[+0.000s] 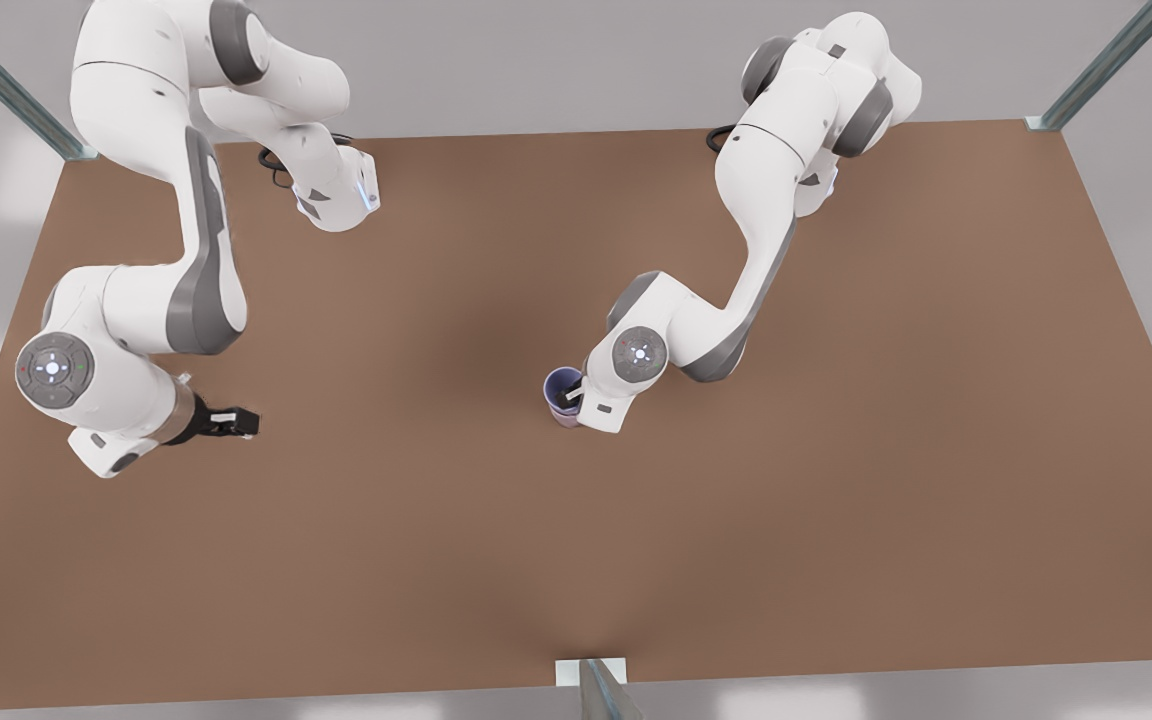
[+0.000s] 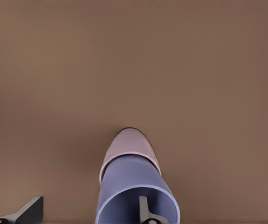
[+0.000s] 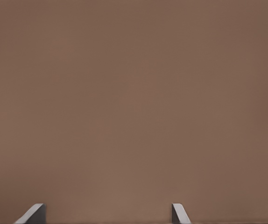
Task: Stack the cups, with the pink cup at the bottom and the purple cup at the top
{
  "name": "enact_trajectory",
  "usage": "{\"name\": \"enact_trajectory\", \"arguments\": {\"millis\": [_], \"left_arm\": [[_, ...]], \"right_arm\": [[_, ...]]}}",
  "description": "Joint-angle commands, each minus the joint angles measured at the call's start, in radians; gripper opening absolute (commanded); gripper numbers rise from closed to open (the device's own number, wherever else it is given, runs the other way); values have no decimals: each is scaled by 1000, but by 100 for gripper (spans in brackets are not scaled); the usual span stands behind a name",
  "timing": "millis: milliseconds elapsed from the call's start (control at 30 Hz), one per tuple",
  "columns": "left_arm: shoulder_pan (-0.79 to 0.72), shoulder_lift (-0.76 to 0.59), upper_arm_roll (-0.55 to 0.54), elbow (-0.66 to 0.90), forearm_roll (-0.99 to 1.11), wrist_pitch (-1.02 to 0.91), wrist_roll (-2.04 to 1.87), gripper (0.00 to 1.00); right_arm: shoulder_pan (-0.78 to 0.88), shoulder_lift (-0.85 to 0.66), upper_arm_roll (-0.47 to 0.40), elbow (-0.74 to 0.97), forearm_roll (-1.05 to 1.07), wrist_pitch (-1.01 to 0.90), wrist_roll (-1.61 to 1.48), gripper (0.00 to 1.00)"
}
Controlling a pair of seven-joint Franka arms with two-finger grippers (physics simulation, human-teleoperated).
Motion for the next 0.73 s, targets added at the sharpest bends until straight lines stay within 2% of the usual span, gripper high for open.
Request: {"name": "enact_trajectory", "arguments": {"millis": [0,133,167,200,233,267,400,467,533,600,700], "left_arm": [[2,-1,0,1,1,-1,-2,99],[6,-37,0,4,-4,-21,-8,100],[6,-64,1,8,-4,-47,-11,100],[17,-70,17,45,-1,-155,-6,100],[107,-136,18,85,15,-241,18,100],[196,-192,18,83,45,-248,125,99],[457,-268,20,65,259,-396,903,100],[491,-385,27,-83,260,-377,1178,99],[491,-486,83,-186,274,-347,1163,100],[491,-475,84,-182,266,-293,1160,100],[491,-471,106,-177,265,-311,1164,100]], "right_arm": [[-14,19,-1,31,-4,13,-17,100],[-16,19,-3,54,-4,13,-15,100],[-16,19,-3,54,-4,13,-17,100],[-14,21,-1,54,-4,13,-17,100],[-14,22,-1,53,-4,13,-17,100],[-14,22,-1,53,-4,13,-17,100],[-13,25,-1,54,-4,13,-17,100],[-13,25,-1,54,-4,13,-19,100],[-13,25,-1,53,-5,13,-19,100],[-9,28,0,53,-4,13,-17,100],[-9,28,0,53,-5,13,-20,100]]}}
